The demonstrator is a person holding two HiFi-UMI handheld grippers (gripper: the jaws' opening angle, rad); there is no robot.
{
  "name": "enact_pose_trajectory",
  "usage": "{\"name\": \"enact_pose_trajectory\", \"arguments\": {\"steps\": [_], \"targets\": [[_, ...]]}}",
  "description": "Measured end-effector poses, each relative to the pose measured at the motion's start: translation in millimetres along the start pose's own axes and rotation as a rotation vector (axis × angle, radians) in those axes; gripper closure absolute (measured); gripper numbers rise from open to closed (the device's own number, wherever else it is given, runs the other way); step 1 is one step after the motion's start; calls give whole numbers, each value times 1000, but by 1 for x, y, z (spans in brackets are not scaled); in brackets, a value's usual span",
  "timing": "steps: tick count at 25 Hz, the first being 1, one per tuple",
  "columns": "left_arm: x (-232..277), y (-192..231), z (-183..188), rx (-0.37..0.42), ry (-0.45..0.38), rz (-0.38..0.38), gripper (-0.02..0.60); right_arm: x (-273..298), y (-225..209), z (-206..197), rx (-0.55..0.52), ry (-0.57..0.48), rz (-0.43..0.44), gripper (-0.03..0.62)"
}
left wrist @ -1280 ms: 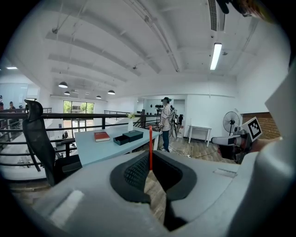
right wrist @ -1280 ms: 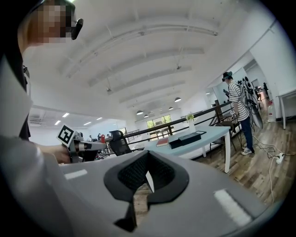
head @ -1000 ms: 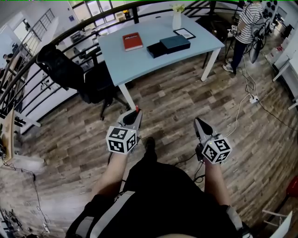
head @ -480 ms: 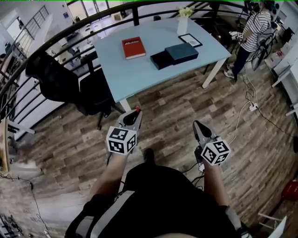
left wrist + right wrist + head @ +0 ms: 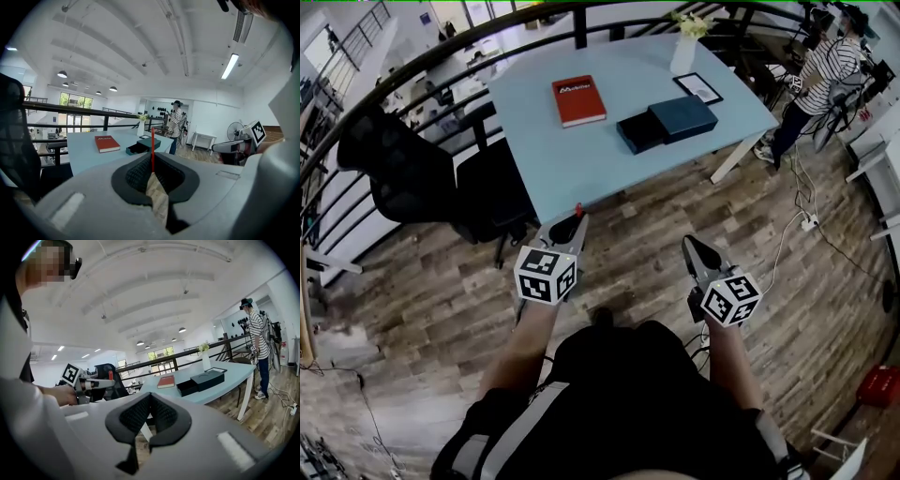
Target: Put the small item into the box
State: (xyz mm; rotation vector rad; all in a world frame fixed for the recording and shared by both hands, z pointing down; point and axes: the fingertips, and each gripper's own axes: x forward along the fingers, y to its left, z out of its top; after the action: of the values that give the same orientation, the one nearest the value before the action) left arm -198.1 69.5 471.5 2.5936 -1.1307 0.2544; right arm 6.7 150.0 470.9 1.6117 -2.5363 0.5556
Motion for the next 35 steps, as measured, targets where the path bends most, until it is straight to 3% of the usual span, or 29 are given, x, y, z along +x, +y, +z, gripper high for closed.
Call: {"name": "enact_pose_trajectory", "arguments": {"steps": [7,14,21,29,35], "targets": [[20,25,14,4,-1,-7,560,33,-5,12,-5,13,9,593],[73,45,20,0,22,-6,560,78,-44,22,29,1,17,592],[149,64,36,0,49,16,560,129,-110,38,59,16,41,593],[237,77,76,9,79,58,560,188,-194,85,91,5,88,593],[285,84,98,10,76,99,560,220,-235,100,95,25,140,592]]}}
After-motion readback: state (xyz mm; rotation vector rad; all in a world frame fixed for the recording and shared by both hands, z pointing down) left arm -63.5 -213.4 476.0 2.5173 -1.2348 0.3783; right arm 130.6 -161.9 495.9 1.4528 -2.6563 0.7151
